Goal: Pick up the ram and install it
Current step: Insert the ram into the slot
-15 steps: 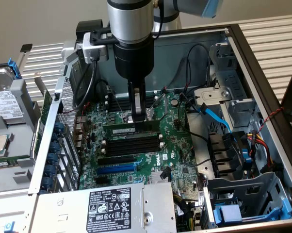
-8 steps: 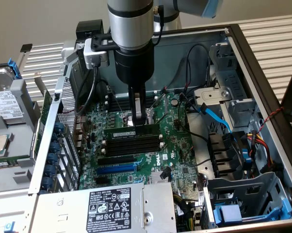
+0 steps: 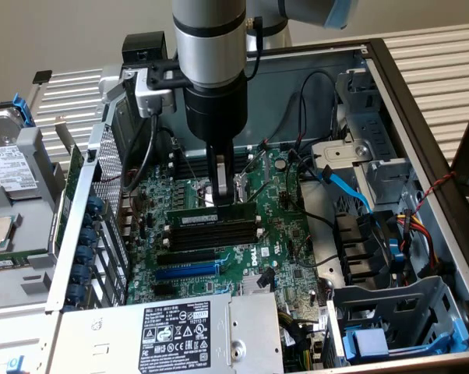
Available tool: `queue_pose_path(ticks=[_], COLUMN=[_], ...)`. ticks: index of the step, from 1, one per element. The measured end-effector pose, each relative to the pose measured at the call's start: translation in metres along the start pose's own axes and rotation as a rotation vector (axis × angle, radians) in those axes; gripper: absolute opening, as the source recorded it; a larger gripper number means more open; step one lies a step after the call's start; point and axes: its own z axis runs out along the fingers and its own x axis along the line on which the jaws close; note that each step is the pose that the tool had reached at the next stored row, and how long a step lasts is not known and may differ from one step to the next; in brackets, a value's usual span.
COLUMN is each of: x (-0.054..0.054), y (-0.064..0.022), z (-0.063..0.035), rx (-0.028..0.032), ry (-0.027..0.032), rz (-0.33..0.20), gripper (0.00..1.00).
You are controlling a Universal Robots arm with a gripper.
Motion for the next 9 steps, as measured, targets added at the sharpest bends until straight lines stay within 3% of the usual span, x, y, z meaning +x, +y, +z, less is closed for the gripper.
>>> queue_pose_path(ticks=[5, 9], x=[0.0006, 0.0015], y=[0.0, 0.0], z=[0.0033, 0.0045], rx=[-0.0002, -0.0001], ry=[-0.0025, -0.0103], rz=[0.0, 0.0], gripper=[0.13, 0.13])
